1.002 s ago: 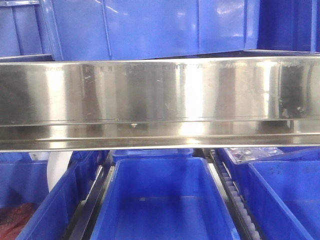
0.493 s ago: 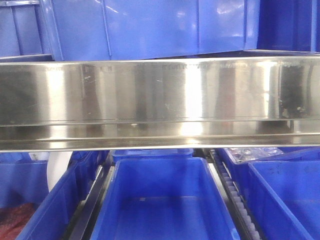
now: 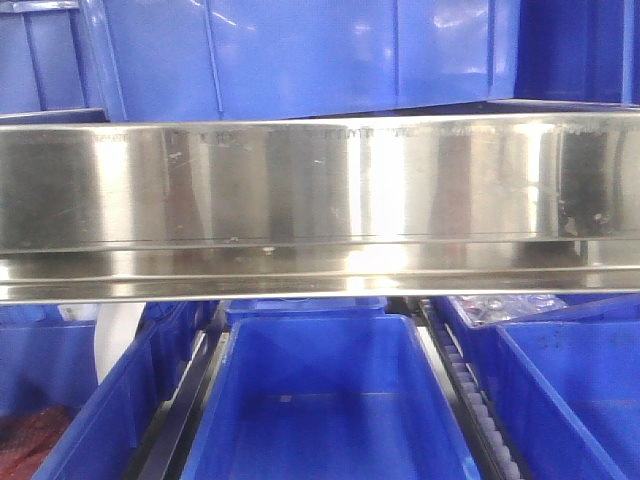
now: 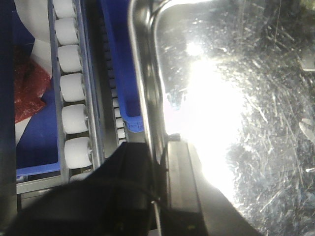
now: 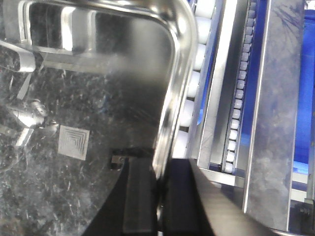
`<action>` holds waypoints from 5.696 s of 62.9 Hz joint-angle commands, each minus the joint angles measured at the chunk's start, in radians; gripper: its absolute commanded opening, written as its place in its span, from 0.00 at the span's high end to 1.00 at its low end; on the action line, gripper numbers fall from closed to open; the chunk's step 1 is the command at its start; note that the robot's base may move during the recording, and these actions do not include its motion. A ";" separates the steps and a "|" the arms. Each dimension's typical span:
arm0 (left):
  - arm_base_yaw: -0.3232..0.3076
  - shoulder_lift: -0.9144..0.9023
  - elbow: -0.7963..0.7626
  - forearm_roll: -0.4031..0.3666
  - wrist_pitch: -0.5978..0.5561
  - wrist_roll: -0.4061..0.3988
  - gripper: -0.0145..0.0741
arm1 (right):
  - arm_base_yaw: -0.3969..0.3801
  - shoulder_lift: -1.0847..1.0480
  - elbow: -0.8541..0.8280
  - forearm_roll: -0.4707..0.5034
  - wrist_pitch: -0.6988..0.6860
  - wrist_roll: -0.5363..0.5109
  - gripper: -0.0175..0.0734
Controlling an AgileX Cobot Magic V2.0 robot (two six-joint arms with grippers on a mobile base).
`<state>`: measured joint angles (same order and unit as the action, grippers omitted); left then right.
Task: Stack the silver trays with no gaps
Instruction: 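Lift the gripped tray off the shelf and pull it toward the robot, then hold the tray with both grippers while driving away from the shelf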
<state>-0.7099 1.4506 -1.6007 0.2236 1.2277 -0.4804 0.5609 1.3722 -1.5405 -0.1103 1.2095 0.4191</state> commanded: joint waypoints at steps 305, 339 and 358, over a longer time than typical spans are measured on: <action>0.000 -0.039 -0.131 0.026 0.048 0.014 0.89 | -0.001 -0.038 -0.029 0.005 -0.038 -0.025 0.74; 0.000 -0.028 -0.131 0.013 0.048 0.014 0.89 | -0.002 -0.038 -0.029 0.005 -0.038 -0.025 0.74; 0.000 -0.022 -0.131 0.017 0.048 0.014 0.89 | -0.002 -0.038 -0.029 0.005 -0.037 -0.025 0.74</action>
<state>-0.7099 1.4641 -1.6953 0.2249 1.2611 -0.4750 0.5592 1.3714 -1.5405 -0.0906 1.2089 0.4253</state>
